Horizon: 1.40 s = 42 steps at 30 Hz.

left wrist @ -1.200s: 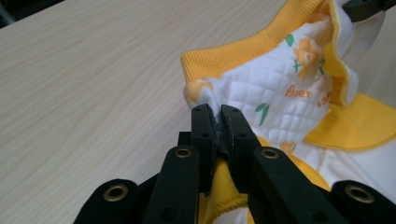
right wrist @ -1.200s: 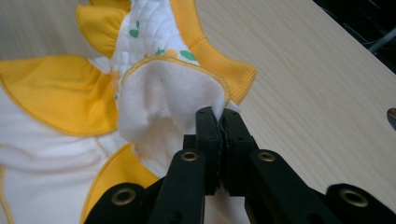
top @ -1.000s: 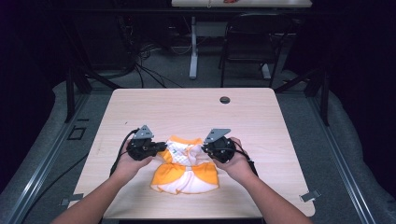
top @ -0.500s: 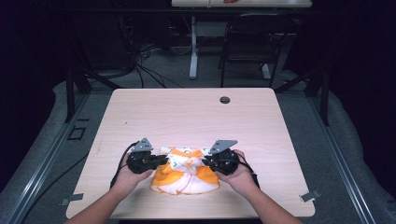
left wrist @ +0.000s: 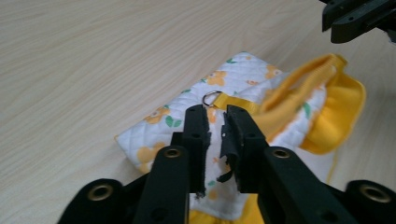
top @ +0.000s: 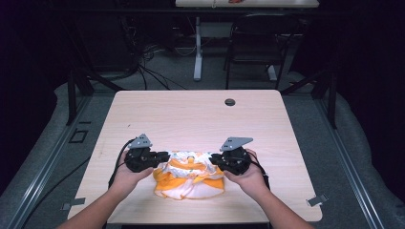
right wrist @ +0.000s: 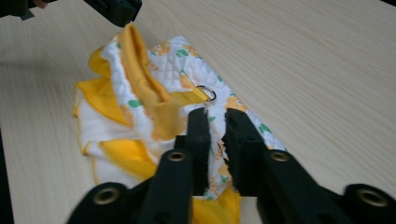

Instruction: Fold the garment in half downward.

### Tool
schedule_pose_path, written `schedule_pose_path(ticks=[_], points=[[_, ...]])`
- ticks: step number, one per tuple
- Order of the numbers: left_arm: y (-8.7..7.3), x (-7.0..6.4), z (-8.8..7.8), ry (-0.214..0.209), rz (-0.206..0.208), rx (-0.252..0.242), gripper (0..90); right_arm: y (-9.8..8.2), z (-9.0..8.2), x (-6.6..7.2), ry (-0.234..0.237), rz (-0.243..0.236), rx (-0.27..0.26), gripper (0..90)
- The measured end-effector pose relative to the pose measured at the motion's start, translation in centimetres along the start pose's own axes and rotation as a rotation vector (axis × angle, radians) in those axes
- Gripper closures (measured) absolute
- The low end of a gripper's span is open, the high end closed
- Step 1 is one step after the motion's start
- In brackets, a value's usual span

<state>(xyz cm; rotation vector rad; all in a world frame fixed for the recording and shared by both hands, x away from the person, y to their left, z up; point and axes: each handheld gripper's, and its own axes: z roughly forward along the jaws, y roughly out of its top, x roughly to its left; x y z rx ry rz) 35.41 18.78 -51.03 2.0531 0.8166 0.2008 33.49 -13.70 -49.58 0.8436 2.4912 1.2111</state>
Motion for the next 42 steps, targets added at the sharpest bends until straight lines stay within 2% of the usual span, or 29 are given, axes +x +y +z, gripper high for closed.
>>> schedule_pose_path(ticks=[1, 2, 4, 9, 18, 21, 24, 27, 34, 39, 42], points=[[-0.2, 0.1, 0.5, 0.011, -0.017, 0.010, 88.1, -0.1, 0.7, -0.3, -0.014, 0.004, 0.020, 87.8], [-0.2, 0.1, 0.5, 0.011, -0.017, 0.010, 89.4, -0.1, 0.7, -0.3, -0.014, 0.004, 0.020, 87.8], [-0.8, 0.1, 1.2, 0.003, -0.048, 0.020, 89.7, -0.5, 1.8, -0.2, -0.012, 0.023, 0.026, 89.6], [-1.4, -0.3, 1.4, -0.025, -0.038, 0.041, 90.0, -0.9, 2.9, 0.4, 0.007, 0.015, 0.033, 89.7], [-2.6, -1.8, 1.2, -0.064, -0.018, 0.049, 90.0, -1.3, 2.9, 1.9, 0.056, -0.019, 0.044, 89.7], [-3.6, -2.5, 1.4, -0.075, -0.005, 0.074, 90.0, -2.5, 3.1, 2.8, 0.075, -0.035, 0.072, 89.7], [-4.5, -2.9, 1.5, -0.080, -0.012, 0.086, 90.0, -3.5, 3.1, 3.3, 0.087, -0.033, 0.088, 89.7], [-5.1, -3.1, 1.6, -0.081, 0.001, 0.099, 90.0, -4.3, 3.1, 3.7, 0.094, -0.023, 0.085, 89.7], [-6.1, -3.2, 1.4, -0.079, 0.001, 0.101, 89.8, -5.3, 3.2, 4.1, 0.109, -0.019, 0.104, 89.6], [-7.2, -2.8, 1.8, -0.074, -0.005, 0.105, 89.7, -6.1, 3.8, 4.3, 0.109, -0.019, 0.134, 89.7], [-7.3, -2.7, 1.8, -0.078, -0.003, 0.105, 89.7, -6.4, 4.0, 4.3, 0.110, -0.008, 0.132, 89.8]])
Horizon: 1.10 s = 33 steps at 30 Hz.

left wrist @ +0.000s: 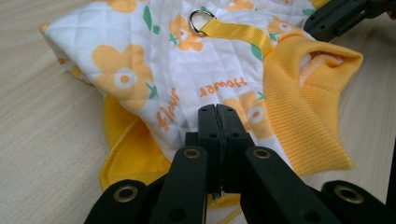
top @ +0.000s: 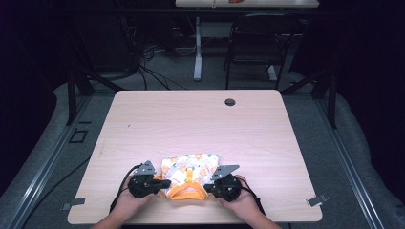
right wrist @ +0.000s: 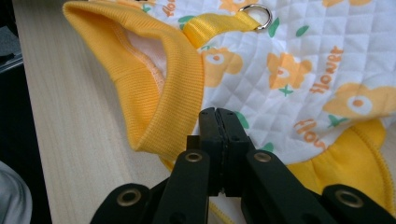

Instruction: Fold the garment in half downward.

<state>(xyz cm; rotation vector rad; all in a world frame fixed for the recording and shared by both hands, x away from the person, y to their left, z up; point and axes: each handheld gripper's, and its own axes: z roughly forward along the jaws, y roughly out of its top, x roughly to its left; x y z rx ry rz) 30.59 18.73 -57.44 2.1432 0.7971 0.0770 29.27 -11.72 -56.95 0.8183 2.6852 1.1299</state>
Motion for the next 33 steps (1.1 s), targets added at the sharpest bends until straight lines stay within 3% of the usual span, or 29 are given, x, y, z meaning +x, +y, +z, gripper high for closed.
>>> schedule_pose_path(ticks=[18, 28, 33], points=[[-0.3, 0.0, 0.2, 0.006, 0.008, 0.008, 89.9, -0.5, 0.2, -0.1, 0.009, 0.021, -0.004, 90.0], [1.0, 1.1, 1.1, 0.037, 0.002, 0.013, 90.0, 0.0, 0.5, -1.2, -0.011, 0.038, 0.009, 90.0], [2.0, 2.1, 1.8, 0.050, -0.015, 0.010, 90.0, 0.7, 0.8, -2.5, -0.025, 0.060, 0.015, 90.0]])
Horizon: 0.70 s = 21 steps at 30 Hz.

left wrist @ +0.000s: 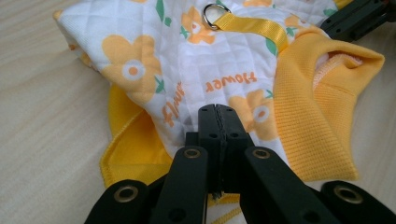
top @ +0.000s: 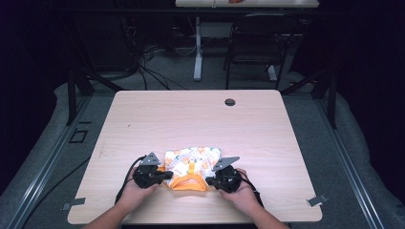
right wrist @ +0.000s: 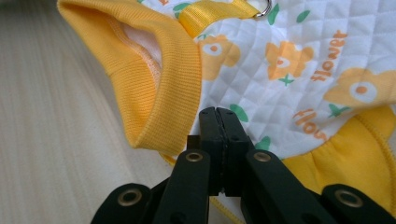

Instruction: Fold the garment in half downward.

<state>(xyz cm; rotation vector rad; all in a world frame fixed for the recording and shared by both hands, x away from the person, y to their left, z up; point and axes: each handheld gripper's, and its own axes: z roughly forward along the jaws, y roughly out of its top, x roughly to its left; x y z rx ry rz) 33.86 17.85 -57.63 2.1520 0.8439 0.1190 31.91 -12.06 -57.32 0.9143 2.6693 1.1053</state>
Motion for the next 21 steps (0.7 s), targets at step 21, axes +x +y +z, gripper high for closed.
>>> schedule_pose_path(ticks=[21], points=[[2.9, 3.1, 2.3, 0.045, -0.061, -0.012, 90.0, 2.5, 1.2, -3.8, -0.065, 0.043, 0.025, 90.0]])
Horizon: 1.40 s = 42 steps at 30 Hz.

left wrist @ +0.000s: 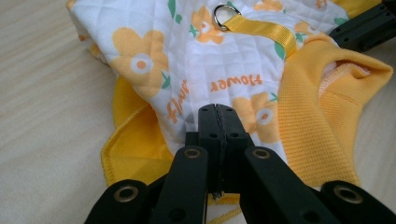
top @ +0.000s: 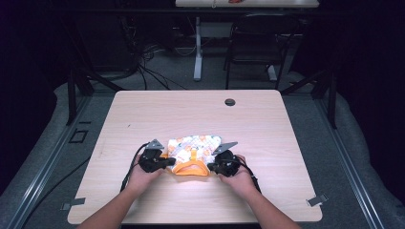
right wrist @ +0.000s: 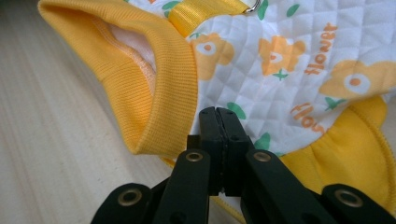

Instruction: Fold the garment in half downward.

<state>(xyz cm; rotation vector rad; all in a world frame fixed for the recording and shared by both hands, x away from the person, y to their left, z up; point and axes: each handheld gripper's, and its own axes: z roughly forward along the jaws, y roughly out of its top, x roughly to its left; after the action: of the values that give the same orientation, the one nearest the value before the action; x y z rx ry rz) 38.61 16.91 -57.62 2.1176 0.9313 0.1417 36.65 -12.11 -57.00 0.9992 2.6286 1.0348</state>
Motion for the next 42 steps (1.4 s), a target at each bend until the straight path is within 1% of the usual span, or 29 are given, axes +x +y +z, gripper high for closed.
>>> schedule_pose_path(ticks=[2, 5, 6, 8, 10, 11, 16, 17, 18, 21, 22, 25, 28, 31, 34, 36, 39, 41, 42], points=[[0.3, 0.3, 0.2, -0.001, -0.022, -0.003, 90.0, 0.2, 0.2, -0.5, 0.001, 0.010, -0.006, 90.0], [0.8, 0.7, 0.6, 0.012, -0.014, 0.004, 90.0, 0.5, 0.5, -1.2, -0.007, 0.035, -0.015, 90.0], [1.0, 0.8, 0.7, 0.020, -0.015, -0.002, 90.0, 0.7, 0.5, -1.4, -0.008, 0.042, -0.011, 90.0], [1.2, 1.1, 0.9, 0.021, -0.028, -0.002, 90.0, 1.0, 0.7, -1.7, -0.019, 0.047, -0.013, 90.0], [1.4, 1.3, 1.1, 0.022, -0.023, -0.002, 90.0, 1.2, 0.8, -2.1, -0.025, 0.050, -0.005, 90.0], [1.5, 1.3, 1.2, 0.025, -0.034, -0.005, 90.0, 1.3, 0.9, -2.2, -0.031, 0.053, -0.007, 90.0], [1.9, 1.7, 1.4, 0.041, -0.036, -0.005, 90.0, 1.8, 1.2, -2.7, -0.046, 0.057, -0.007, 90.0], [1.9, 1.8, 1.5, 0.041, -0.044, -0.010, 90.0, 1.9, 1.2, -2.8, -0.049, 0.058, 0.002, 90.0], [1.9, 1.8, 1.5, 0.039, -0.049, -0.014, 90.0, 1.9, 1.3, -2.9, -0.051, 0.059, -0.007, 90.0], [1.9, 1.8, 1.6, 0.042, -0.053, -0.017, 90.0, 2.1, 1.3, -3.0, -0.049, 0.058, -0.006, 90.0], [1.9, 1.8, 1.6, 0.044, -0.051, -0.017, 90.0, 2.1, 1.4, -3.0, -0.056, 0.054, -0.002, 90.0], [2.0, 1.8, 1.5, 0.049, -0.041, -0.012, 90.0, 2.2, 1.4, -3.0, -0.061, 0.061, -0.005, 90.0], [2.0, 1.7, 1.5, 0.052, -0.043, -0.011, 90.0, 2.2, 1.4, -3.0, -0.062, 0.064, -0.010, 90.0], [2.0, 1.6, 1.5, 0.059, -0.043, -0.012, 90.0, 2.2, 1.5, -3.1, -0.066, 0.058, -0.006, 90.0], [2.0, 1.6, 1.5, 0.063, -0.045, -0.012, 90.0, 2.3, 1.6, -3.0, -0.076, 0.069, -0.010, 90.0], [2.0, 1.5, 1.5, 0.063, -0.048, -0.015, 89.9, 2.4, 1.6, -3.1, -0.071, 0.067, -0.006, 90.0], [2.1, 1.5, 1.4, 0.063, -0.050, -0.012, 90.0, 2.6, 1.5, -3.0, -0.078, 0.071, 0.000, 90.0], [2.2, 1.4, 1.3, 0.064, -0.055, -0.021, 90.0, 2.7, 1.5, -2.9, -0.086, 0.067, -0.004, 90.0], [2.2, 1.4, 1.2, 0.065, -0.049, -0.019, 90.0, 2.8, 1.4, -2.9, -0.086, 0.066, 0.000, 89.9]])
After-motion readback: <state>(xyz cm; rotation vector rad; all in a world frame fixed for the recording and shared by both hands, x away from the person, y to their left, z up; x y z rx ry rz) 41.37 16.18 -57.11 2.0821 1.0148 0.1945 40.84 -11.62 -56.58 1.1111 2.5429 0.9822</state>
